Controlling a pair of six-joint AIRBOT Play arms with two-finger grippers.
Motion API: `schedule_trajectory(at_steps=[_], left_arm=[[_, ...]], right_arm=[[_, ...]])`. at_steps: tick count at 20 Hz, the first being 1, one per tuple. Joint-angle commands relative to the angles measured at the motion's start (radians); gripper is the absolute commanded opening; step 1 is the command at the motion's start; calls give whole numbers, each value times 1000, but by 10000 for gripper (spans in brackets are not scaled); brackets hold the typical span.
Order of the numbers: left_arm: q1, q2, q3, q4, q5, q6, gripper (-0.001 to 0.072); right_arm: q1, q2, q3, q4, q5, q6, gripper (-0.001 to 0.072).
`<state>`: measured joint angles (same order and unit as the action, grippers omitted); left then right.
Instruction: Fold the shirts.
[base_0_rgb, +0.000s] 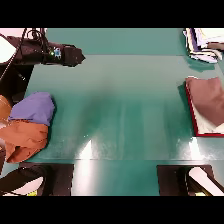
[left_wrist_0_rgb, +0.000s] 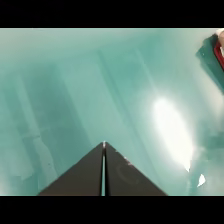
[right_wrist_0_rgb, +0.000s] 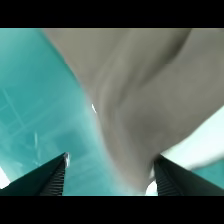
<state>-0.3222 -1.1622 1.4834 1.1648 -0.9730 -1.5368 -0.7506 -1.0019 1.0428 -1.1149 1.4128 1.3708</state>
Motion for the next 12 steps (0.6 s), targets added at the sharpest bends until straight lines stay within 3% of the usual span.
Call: schedule_trajectory(at_steps=[1, 7, 9, 11, 12], left_arm=[[0, 0, 0, 2, -8, 2, 32], [0, 0, 0, -2, -30, -1, 32], [0, 0, 0, -2, -30, -1, 32], [0, 0, 0, -2, -30, -1, 32], [0, 0, 0, -2, -30, 0, 32]], right_arm=[[-81, 67, -127, 12, -6, 2, 614], [85, 183, -125, 225, -125, 2, 612], [137, 205, -94, 132, -138, 70, 611], [132, 219, -46, -109, -110, 190, 611], [111, 219, -23, -175, -85, 200, 611]])
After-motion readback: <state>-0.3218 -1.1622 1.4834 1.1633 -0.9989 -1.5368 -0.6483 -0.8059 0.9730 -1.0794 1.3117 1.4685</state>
